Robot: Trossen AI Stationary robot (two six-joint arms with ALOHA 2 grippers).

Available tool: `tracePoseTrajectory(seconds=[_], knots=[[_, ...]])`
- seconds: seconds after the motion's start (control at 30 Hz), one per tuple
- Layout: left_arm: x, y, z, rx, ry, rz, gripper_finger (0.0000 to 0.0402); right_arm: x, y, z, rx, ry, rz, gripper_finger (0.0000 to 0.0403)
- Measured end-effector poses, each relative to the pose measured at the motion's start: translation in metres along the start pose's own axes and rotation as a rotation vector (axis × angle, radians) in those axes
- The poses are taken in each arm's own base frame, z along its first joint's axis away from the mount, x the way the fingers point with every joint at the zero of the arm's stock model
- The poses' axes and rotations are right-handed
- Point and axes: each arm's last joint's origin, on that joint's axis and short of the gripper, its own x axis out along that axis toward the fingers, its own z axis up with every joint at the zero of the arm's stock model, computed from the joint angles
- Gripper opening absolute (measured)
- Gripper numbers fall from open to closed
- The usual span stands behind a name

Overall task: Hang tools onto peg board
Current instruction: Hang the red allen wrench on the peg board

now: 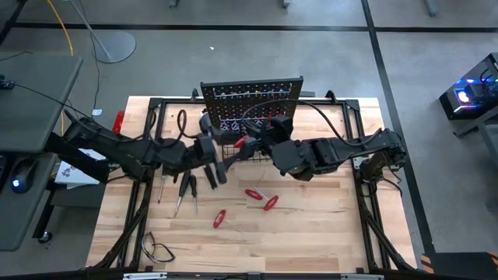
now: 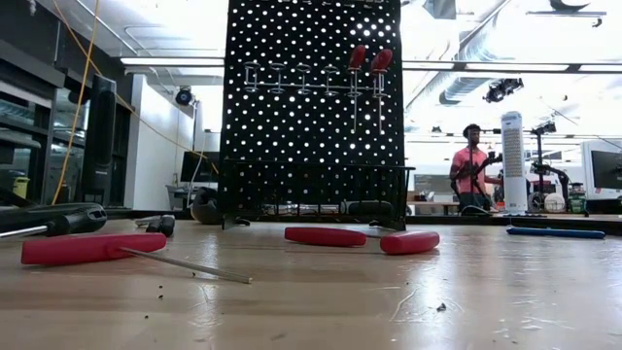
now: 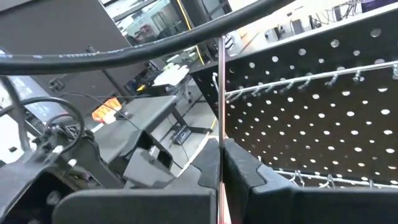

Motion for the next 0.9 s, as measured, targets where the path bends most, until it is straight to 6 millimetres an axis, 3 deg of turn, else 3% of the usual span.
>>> tracePoseTrajectory(seconds=[0.57,0.9], knots=[[0.004,0.006,0.004,-0.061,-0.035,0.026,0.0285,0.0,0.005,0.005,0.04,-0.034,0.025,0.0],[0.004,0.008,0.006,-0.076,-0.055,0.044,0.0281,0.008,0.013,-0.007,0.056,-0.054,0.046,0.0]])
